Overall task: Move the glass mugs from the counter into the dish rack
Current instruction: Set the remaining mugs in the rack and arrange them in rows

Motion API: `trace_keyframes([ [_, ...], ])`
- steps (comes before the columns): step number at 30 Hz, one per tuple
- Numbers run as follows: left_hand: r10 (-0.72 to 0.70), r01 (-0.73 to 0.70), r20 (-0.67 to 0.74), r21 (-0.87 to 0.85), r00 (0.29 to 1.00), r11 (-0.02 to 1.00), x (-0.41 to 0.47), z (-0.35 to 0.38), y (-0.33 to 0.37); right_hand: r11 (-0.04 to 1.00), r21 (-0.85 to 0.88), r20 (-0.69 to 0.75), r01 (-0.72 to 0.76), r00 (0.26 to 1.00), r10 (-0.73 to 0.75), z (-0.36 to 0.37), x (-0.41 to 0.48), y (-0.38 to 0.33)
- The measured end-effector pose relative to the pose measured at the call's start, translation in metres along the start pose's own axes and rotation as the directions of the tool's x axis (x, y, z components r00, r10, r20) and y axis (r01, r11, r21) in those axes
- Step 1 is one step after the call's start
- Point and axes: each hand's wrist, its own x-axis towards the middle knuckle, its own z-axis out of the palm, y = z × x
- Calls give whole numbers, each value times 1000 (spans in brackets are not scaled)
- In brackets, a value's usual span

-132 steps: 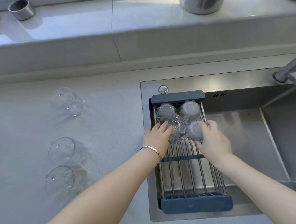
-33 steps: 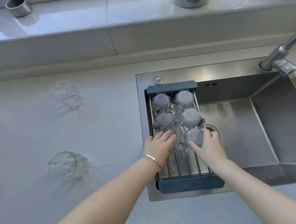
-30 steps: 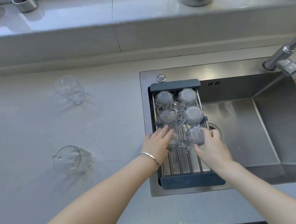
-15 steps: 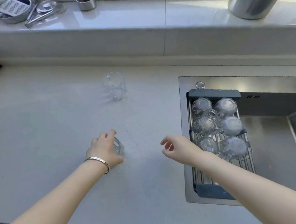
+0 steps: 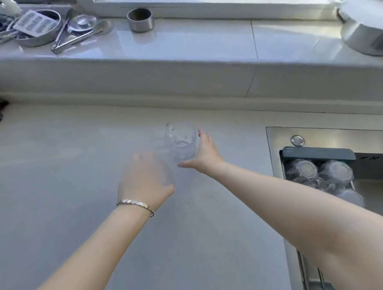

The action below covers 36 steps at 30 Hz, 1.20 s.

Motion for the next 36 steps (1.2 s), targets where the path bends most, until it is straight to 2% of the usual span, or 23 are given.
trace_keyframes([
  [4,15,-15,-1,-11,1000,1000,15,3,-6,979,200,-95,30,995,-11,14,23,4],
  [8,31,-31,-1,-37,1000,999,16,6,-6,980,195,-136,48,990,-21,7,8,12],
  [11,64,-64,-2,-47,998,997,5,8,0,962,273,-165,15,986,31,-7,-34,33],
  [14,121,-121,-4,-60,993,991,-15,11,12,917,389,-112,-83,984,136,-37,-102,62],
  [16,169,-168,2,-67,986,983,-33,16,24,906,398,-109,-142,974,200,-62,-152,84],
  [21,250,-246,31,-98,968,964,-92,41,62,934,236,-152,-270,939,309,-130,-262,141],
  [26,294,-284,56,-131,954,950,-153,70,102,937,36,-213,-346,914,346,-175,-307,191],
  [28,299,-288,69,-132,952,948,-175,79,113,944,-95,-211,-315,933,290,-180,-308,201],
  [30,292,-281,80,-131,953,951,-193,86,121,921,-278,-148,-271,960,238,-177,-300,203],
  [33,280,-272,75,-104,957,957,-214,91,129,805,-573,-19,-153,985,173,-159,-282,203],
  [36,258,-252,58,-90,964,964,-228,92,131,709,-702,28,-68,992,123,-139,-274,202],
])
